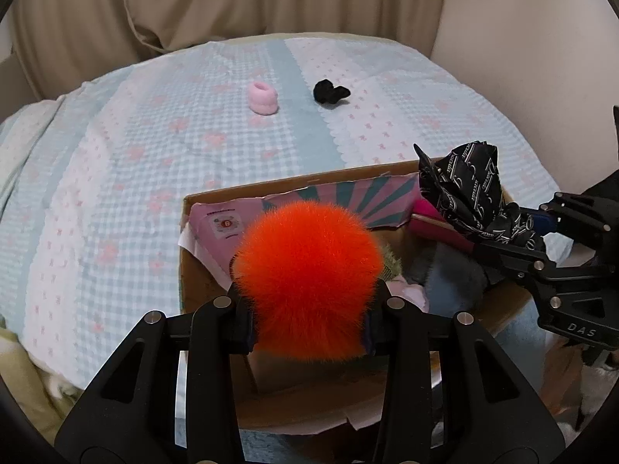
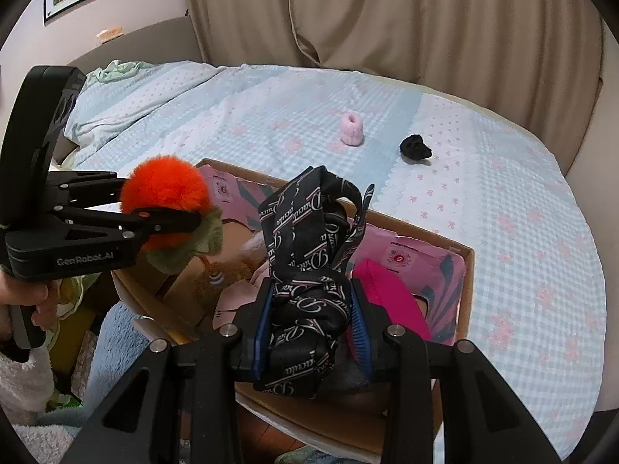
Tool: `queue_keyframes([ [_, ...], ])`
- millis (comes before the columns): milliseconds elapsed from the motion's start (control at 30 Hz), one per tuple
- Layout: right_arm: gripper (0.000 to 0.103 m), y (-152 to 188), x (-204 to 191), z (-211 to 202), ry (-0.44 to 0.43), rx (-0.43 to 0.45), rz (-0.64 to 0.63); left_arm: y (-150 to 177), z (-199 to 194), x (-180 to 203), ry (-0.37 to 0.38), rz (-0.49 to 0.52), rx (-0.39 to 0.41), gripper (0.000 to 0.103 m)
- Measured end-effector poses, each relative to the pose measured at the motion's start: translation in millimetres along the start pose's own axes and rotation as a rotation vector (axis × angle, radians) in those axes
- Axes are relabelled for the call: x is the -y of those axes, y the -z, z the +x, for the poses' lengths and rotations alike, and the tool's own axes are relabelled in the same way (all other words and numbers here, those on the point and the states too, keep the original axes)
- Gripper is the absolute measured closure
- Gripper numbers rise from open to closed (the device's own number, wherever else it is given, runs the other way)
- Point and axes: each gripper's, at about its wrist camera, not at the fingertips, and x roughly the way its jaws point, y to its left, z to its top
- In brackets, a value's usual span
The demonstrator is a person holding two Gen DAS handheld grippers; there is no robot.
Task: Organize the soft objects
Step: 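Carry orange pompom with left tool while right tool carries patterned scrunchie into box, then open both tools over the box and lift them back toward the bed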
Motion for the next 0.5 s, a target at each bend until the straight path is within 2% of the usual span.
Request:
queue_keyframes([
  [67, 0.07, -3, -1, 3, -0.007, -0.015, -0.005, -1, 2, 0, -0.012, 0.006, -0.004, 0.064],
  [100, 0.069, -4, -1, 5, -0.012, -0.024, -0.002, -1, 3, 0, -0.016, 0.011, -0.004, 0.049],
  [133, 0.061, -5, -1, 7, -0.018, -0.029, 0.001, -2, 3, 0, -0.027, 0.013, -0.001, 0.016],
  [167, 0.047, -4, 0, 9, -0.023, -0.031, 0.004, -3, 3, 0, -0.032, 0.013, 0.004, 0.001],
  [200, 0.036, -3, -2, 11, -0.025, -0.03, 0.003, -5, 2, -1, -0.044, 0.012, 0.011, 0.0],
  [233, 0.005, -2, -3, 12, -0.024, -0.03, -0.006, -5, 1, -2, -0.066, 0.007, 0.023, 0.0],
  [267, 0.0, 0, -5, 13, -0.017, -0.025, -0.02, -5, -1, -3, -0.073, 0.003, 0.039, 0.0],
  [500, 0.0, 8, -13, 20, -0.015, -0.026, -0.076, -7, -3, -5, -0.066, -0.009, 0.046, 0.0],
])
